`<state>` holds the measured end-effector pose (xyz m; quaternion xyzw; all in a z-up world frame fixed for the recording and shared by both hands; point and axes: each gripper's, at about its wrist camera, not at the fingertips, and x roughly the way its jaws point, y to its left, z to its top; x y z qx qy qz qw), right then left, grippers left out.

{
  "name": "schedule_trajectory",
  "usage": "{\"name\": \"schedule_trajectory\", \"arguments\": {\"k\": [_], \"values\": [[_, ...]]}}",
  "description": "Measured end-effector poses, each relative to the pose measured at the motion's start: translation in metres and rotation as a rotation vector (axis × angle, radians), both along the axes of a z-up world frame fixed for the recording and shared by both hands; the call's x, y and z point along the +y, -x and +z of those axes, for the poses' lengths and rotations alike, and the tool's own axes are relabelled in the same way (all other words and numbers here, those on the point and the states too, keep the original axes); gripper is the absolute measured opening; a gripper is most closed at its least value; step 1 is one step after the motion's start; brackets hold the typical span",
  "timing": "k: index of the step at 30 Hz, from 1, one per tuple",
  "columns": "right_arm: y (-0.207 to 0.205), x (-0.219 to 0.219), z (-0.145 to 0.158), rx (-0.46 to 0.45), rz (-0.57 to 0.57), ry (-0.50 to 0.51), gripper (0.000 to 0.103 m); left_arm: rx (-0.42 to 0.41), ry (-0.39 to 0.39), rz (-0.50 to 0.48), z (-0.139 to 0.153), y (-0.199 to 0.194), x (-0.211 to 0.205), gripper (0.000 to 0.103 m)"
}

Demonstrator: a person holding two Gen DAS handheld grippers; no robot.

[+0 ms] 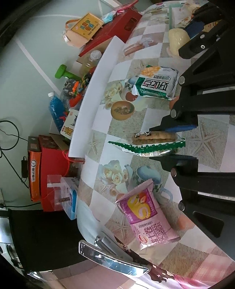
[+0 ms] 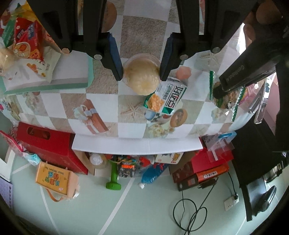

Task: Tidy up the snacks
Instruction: 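Grasp the green-striped cookie pack with the left gripper while the right grasps the round yellow bun, then lift the cookie pack and round bun and carry them over the tray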

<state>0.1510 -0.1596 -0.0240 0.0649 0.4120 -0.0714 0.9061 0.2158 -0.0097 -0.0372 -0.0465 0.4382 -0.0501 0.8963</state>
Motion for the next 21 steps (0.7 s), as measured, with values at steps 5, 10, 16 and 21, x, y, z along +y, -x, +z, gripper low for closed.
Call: {"name": "schedule_trajectory", "arguments": {"k": [5, 10, 16, 21], "values": [[0.001, 0.001, 0.004, -0.011, 0.006, 0.004, 0.045, -0.025, 0.016, 0.005, 0.01, 0.005, 0.003, 0.021], [0.001, -0.001, 0.004, -0.01, 0.0, -0.002, 0.045, -0.037, 0.027, 0.004, 0.015, 0.007, 0.004, 0.021], [0.005, -0.013, 0.007, -0.016, -0.037, -0.008, 0.045, -0.047, 0.043, -0.022, 0.02, 0.011, -0.004, 0.021], [0.011, -0.029, 0.016, -0.032, -0.082, -0.011, 0.045, -0.075, 0.06, -0.085, 0.031, 0.017, -0.024, 0.021]]}}
